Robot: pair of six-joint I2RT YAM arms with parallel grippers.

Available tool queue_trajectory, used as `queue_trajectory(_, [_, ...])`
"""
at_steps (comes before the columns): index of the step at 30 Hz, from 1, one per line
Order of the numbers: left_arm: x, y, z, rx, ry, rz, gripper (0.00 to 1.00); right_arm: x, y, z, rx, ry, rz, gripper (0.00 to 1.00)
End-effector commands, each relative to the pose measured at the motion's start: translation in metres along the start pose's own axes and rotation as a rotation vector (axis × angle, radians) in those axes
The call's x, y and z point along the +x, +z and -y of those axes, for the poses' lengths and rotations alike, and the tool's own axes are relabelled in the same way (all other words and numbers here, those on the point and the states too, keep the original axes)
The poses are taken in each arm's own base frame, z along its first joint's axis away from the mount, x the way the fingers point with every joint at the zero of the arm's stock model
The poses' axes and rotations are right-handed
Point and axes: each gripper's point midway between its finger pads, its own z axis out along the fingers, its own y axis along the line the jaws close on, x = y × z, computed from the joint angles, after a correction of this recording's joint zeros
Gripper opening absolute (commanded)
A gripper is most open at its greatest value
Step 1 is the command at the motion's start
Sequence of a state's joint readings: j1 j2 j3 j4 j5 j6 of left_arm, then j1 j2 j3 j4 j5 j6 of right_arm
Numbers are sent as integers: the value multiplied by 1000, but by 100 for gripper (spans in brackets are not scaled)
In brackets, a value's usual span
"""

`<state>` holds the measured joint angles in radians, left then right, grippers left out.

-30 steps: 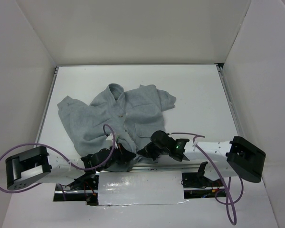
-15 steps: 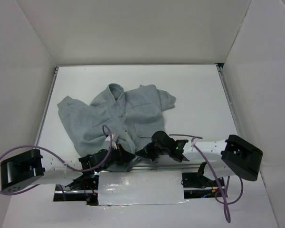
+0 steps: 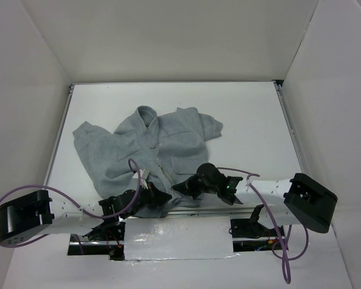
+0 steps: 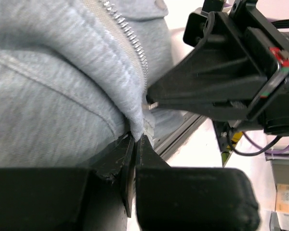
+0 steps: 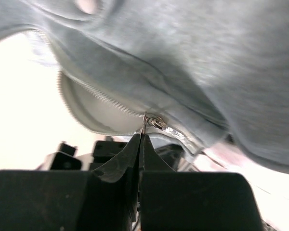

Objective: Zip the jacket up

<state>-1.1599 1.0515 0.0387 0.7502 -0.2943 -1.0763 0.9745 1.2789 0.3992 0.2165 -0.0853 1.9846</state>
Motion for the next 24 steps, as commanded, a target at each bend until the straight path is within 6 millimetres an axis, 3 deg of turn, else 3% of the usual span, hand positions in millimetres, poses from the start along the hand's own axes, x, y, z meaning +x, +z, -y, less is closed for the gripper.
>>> queue_trajectory(1, [55, -41, -80, -115, 65, -157, 0, -30, -8, -56, -205, 208, 108, 0])
queue_trajectory(4, [55, -41, -80, -119, 69, -159, 0, -34, -10, -73, -256, 196, 139, 0])
queue_trajectory(12, [54, -41, -80, -114, 68, -153, 0, -25, 4, -93, -284, 123, 112, 0])
queue_trajectory(13, [55, -42, -80, -116, 67, -158, 0, -23, 1, -111, -315, 89, 110, 0])
queue_trajectory(15, [55, -41, -78, -108, 69, -159, 0, -25, 4, -122, -302, 48, 128, 0])
queue_trajectory(16, [56, -42, -78, -109, 70, -162, 0, -21, 3, -143, -328, 28, 123, 0])
queue_trajectory(19, [56, -42, -77, -106, 68, -160, 0, -12, -5, -172, -381, 5, 101, 0])
queue_trajectory(24, [56, -43, -75, -96, 71, -159, 0, -11, -9, -210, -426, -27, 126, 0])
